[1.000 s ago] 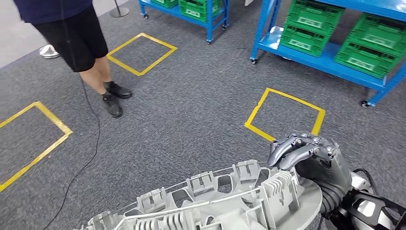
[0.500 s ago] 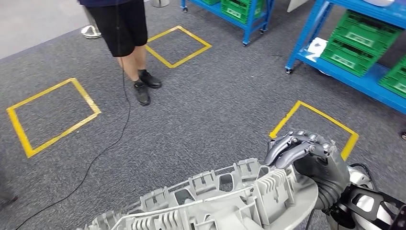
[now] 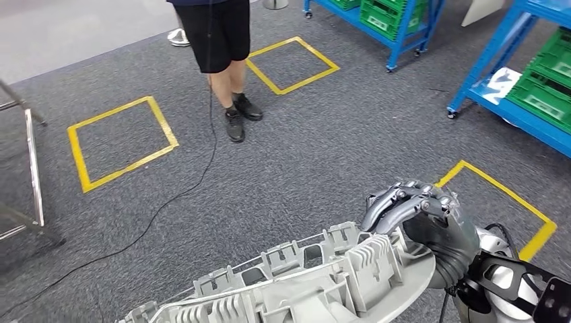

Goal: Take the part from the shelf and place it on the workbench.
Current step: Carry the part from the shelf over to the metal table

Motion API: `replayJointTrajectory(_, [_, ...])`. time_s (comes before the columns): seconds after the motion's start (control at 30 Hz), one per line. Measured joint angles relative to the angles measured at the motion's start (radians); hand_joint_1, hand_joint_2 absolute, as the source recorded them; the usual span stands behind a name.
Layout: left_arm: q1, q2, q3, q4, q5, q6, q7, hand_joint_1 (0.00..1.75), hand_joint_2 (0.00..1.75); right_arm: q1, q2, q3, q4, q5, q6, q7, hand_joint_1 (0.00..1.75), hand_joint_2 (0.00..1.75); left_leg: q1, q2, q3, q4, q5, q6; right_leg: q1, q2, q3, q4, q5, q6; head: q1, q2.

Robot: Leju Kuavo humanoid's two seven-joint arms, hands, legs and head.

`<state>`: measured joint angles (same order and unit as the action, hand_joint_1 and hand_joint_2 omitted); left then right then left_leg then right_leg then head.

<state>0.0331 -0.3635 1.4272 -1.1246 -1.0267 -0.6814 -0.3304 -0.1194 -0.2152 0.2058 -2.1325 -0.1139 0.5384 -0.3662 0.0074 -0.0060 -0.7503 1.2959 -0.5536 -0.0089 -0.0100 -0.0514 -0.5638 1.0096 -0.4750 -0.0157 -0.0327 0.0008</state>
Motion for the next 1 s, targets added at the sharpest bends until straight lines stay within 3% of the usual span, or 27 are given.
replayJointTrajectory(0.07, [0.001,0.000,0.001,0.000,-0.002,-0.005,-0.003,0.00,0.00,0.002,0.000,0.001,0.001,-0.001,-0.001,-0.001,1.75,1.75,-0.001,0.018,0.053,-0.101,0.055,0.006,0.004,-0.024,0.004,0.000,-0.003,-0.001,0.000,0.000])
replayJointTrajectory(0.13, [0.000,0.002,0.001,-0.001,-0.002,-0.008,-0.006,0.00,0.00,0.002,0.000,0.002,0.001,-0.001,-0.002,-0.002,1.75,1.75,-0.011,0.068,0.125,-0.234,0.096,0.018,0.009,-0.046,0.009,0.000,-0.008,0.002,0.001,0.000])
replayJointTrajectory(0.2, [-0.002,0.004,0.001,-0.003,-0.003,-0.009,-0.008,0.00,0.00,0.005,0.000,0.003,0.002,-0.002,-0.002,-0.003,1.75,1.75,-0.022,0.091,0.148,-0.282,0.101,0.027,0.011,-0.066,0.012,-0.001,-0.012,0.010,0.001,0.000])
replayJointTrajectory(0.27, [0.000,0.005,0.002,-0.004,-0.007,-0.010,-0.010,0.00,0.00,0.008,0.001,0.004,0.002,-0.002,-0.003,-0.003,1.75,1.75,-0.021,0.066,0.151,-0.292,0.107,0.035,0.009,-0.084,0.015,-0.004,-0.016,0.019,0.001,0.000])
replayJointTrajectory(0.33, [0.002,0.005,0.004,-0.005,-0.010,-0.012,-0.012,0.00,0.00,0.009,0.001,0.006,0.003,-0.002,-0.003,-0.004,1.75,1.75,-0.015,0.038,0.167,-0.312,0.121,0.044,0.006,-0.043,0.005,0.025,-0.033,0.023,0.004,0.000])
replayJointTrajectory(0.4, [0.001,0.004,0.003,-0.005,-0.012,-0.013,-0.015,0.00,0.00,0.013,0.000,0.007,0.004,-0.003,-0.002,-0.005,1.75,1.75,-0.011,0.010,0.176,-0.322,0.128,0.049,0.003,0.024,-0.046,0.133,-0.080,0.018,0.008,0.000])
replayJointTrajectory(0.47, [0.000,0.002,0.001,-0.005,-0.013,-0.016,-0.018,0.00,0.00,0.018,0.000,0.008,0.006,-0.004,0.001,-0.006,1.75,1.75,-0.010,-0.023,0.175,-0.321,0.129,0.050,0.002,0.045,-0.113,0.257,-0.120,0.016,0.010,0.000])
replayJointTrajectory(0.5, [0.001,0.002,0.000,-0.005,-0.015,-0.017,-0.019,0.00,0.00,0.019,0.000,0.010,0.007,-0.004,0.002,-0.006,1.75,1.75,-0.010,-0.041,0.175,-0.320,0.129,0.050,0.001,0.046,-0.128,0.278,-0.119,0.021,0.010,0.000])
replayJointTrajectory(0.53, [0.001,0.002,0.000,-0.005,-0.016,-0.019,-0.020,0.00,0.00,0.020,-0.001,0.012,0.009,-0.004,0.004,-0.006,1.75,1.75,-0.009,-0.058,0.175,-0.318,0.128,0.049,-0.001,0.048,-0.123,0.257,-0.102,0.029,0.010,0.000])
replayJointTrajectory(0.6, [0.003,0.002,0.000,-0.005,-0.020,-0.023,-0.021,0.00,0.00,0.020,-0.002,0.014,0.012,-0.005,0.005,-0.007,1.75,1.75,-0.006,-0.090,0.174,-0.311,0.124,0.043,-0.010,0.074,-0.067,0.124,-0.040,0.049,0.010,0.000])
replayJointTrajectory(0.63, [0.003,0.002,0.000,-0.006,-0.021,-0.025,-0.022,0.00,0.00,0.020,-0.002,0.015,0.012,-0.006,0.006,-0.008,1.75,1.75,-0.006,-0.104,0.172,-0.305,0.121,0.038,-0.012,0.090,-0.038,0.061,-0.015,0.050,0.010,0.000])
replayJointTrajectory(0.7, [0.005,0.002,0.000,-0.011,-0.026,-0.029,-0.022,0.00,0.00,0.020,-0.002,0.016,0.013,-0.009,0.010,-0.010,1.75,1.75,-0.006,-0.125,0.164,-0.296,0.116,0.026,-0.012,0.107,-0.011,0.006,0.006,0.038,0.010,0.000])
replayJointTrajectory(0.77, [0.009,0.002,0.003,-0.016,-0.031,-0.031,-0.024,0.00,0.00,0.018,0.000,0.017,0.013,-0.011,0.013,-0.010,1.75,1.75,-0.002,-0.139,0.157,-0.294,0.115,0.016,-0.009,0.088,-0.009,0.005,0.009,0.020,0.010,0.000])
replayJointTrajectory(0.83, [0.012,0.002,0.006,-0.022,-0.034,-0.033,-0.027,0.00,0.00,0.016,0.002,0.017,0.013,-0.012,0.015,-0.010,1.75,1.75,-0.001,-0.104,0.140,-0.263,0.096,0.007,-0.009,0.068,-0.005,0.002,0.010,0.008,0.007,0.000])
replayJointTrajectory(0.9, [0.010,0.003,0.006,-0.028,-0.038,-0.038,-0.030,0.00,0.00,0.015,0.004,0.017,0.013,-0.016,0.015,-0.010,1.75,1.75,-0.003,-0.037,0.088,-0.157,0.042,0.001,-0.006,0.046,-0.003,0.001,0.007,-0.001,0.003,0.000])
replayJointTrajectory(0.93, [0.009,0.004,0.006,-0.029,-0.041,-0.039,-0.032,0.00,0.00,0.016,0.005,0.017,0.013,-0.018,0.015,-0.010,1.75,1.75,-0.002,-0.015,0.050,-0.084,0.011,-0.001,-0.003,0.034,-0.002,0.001,0.006,-0.005,0.001,0.000])
replayJointTrajectory(1.0, [0.008,0.004,0.006,-0.030,-0.046,-0.041,-0.035,0.00,0.00,0.018,0.005,0.017,0.014,-0.020,0.015,-0.011,1.75,1.75,-0.002,-0.001,-0.002,0.010,-0.014,-0.001,0.002,0.009,-0.002,0.001,0.002,-0.009,0.001,0.000])
